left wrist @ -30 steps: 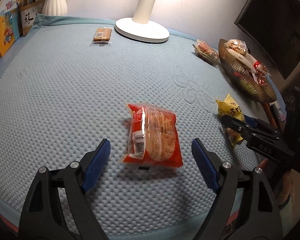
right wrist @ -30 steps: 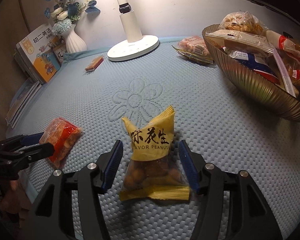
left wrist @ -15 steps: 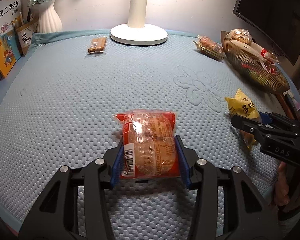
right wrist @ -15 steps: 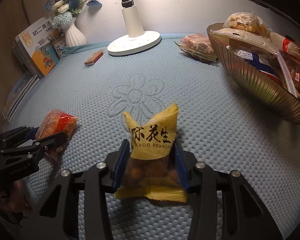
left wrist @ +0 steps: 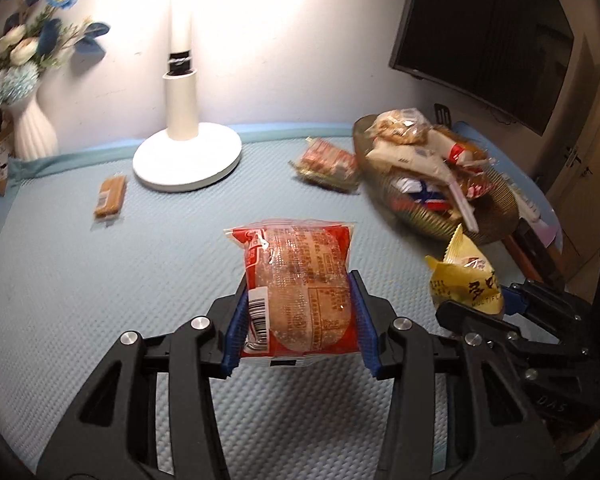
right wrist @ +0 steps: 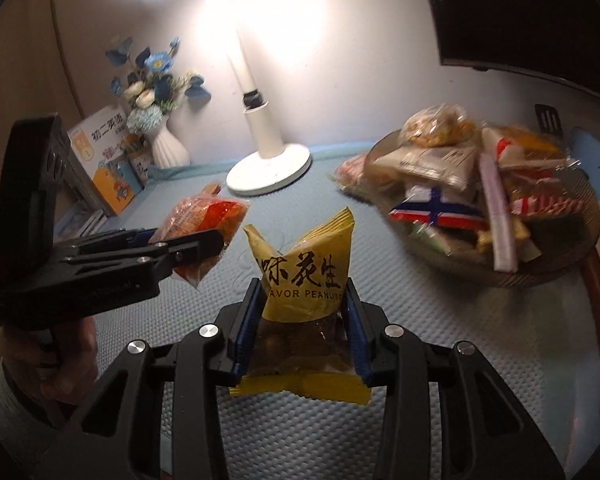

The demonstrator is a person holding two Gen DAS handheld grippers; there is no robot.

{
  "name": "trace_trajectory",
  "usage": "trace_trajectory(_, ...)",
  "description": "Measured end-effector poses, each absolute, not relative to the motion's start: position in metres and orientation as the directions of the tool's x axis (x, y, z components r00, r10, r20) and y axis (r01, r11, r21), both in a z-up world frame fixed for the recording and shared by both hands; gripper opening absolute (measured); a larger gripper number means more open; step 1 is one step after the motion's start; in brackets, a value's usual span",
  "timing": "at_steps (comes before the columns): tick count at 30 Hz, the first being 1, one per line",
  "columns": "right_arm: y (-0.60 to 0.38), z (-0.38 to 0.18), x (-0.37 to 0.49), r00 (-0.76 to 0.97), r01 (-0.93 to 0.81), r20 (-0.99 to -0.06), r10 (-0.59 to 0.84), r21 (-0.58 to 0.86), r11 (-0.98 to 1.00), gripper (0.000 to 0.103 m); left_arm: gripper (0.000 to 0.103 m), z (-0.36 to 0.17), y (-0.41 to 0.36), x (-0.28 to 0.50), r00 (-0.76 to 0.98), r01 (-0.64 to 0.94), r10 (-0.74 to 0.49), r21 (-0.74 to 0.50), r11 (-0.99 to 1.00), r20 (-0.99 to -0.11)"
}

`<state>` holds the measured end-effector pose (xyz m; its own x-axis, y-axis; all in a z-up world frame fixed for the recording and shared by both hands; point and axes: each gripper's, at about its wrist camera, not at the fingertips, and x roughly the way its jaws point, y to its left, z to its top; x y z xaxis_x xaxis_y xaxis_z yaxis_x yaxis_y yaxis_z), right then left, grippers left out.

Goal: Organize snacks
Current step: 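Carry both bags over the brown glass bowl and open both grippers, then move both grippers back toward the biscuit packet and sausage pack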

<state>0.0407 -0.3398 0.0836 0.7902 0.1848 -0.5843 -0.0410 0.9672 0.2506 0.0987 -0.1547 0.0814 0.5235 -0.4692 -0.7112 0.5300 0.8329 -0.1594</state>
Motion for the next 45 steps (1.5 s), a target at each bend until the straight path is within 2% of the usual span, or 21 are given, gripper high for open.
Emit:
trace_trajectory(5,-0.418,0.124,0.045,0.855,0.116,-0.513,0.078,0.335,0.935,0.039,0.046,0.114,-0.223,0.115,0.51,0.623,-0.577,-0.19,0.759,-0.638)
trace_trajectory(8,-0.45,0.128,0.052,0.857,0.207,-0.514,0.006,0.356,0.911,0.039,0.046,0.124,-0.257,0.125,0.481,0.656,-0.632,-0.229,0.719,-0.607)
trace_trajectory(11,-0.47,0.124,0.058,0.854,0.241,-0.52,-0.003,0.391,0.888,0.039,0.046,0.122,-0.284,0.132,0.442,0.665,-0.669,-0.283,0.691,-0.598)
trace_trajectory(15,-0.481,0.112,0.068,0.837,0.28,-0.547,-0.016,0.403,0.871,0.043,0.046,0.113,-0.313,0.135,0.436,0.681,-0.666,-0.261,0.684,-0.606)
trace_trajectory(16,-0.484,0.108,0.07,0.829,0.295,-0.559,-0.019,0.408,0.864,0.051,0.048,0.11,-0.318,0.135,0.439,0.686,-0.661,-0.249,0.684,-0.609)
trace_trajectory(18,-0.491,0.102,0.066,0.828,0.301,-0.561,-0.005,0.437,0.848,0.052,0.053,0.103,-0.324,0.138,0.451,0.682,-0.64,-0.222,0.697,-0.622)
trace_trajectory(19,-0.493,0.1,0.063,0.828,0.306,-0.56,-0.007,0.443,0.843,0.052,0.06,0.1,-0.324,0.139,0.452,0.68,-0.633,-0.216,0.701,-0.629)
trace_trajectory(28,-0.486,0.097,0.045,0.836,0.287,-0.549,0.024,0.473,0.833,0.052,0.066,0.102,-0.274,0.143,0.486,0.635,-0.619,-0.237,0.735,-0.617)
trace_trajectory(34,-0.448,0.108,0.041,0.84,0.208,-0.539,0.065,0.43,0.878,0.052,0.069,0.113,-0.227,0.139,0.537,0.587,-0.598,-0.245,0.772,-0.595)
trace_trajectory(39,-0.398,0.101,0.043,0.822,0.099,-0.552,0.139,0.38,0.92,0.052,0.072,0.1,-0.158,0.133,0.587,0.452,-0.539,-0.308,0.837,-0.603)
trace_trajectory(45,-0.326,0.068,0.052,0.76,-0.049,-0.605,0.236,0.31,0.95,0.053,0.072,0.056,-0.079,0.125,0.617,0.283,-0.409,-0.296,0.912,-0.672)
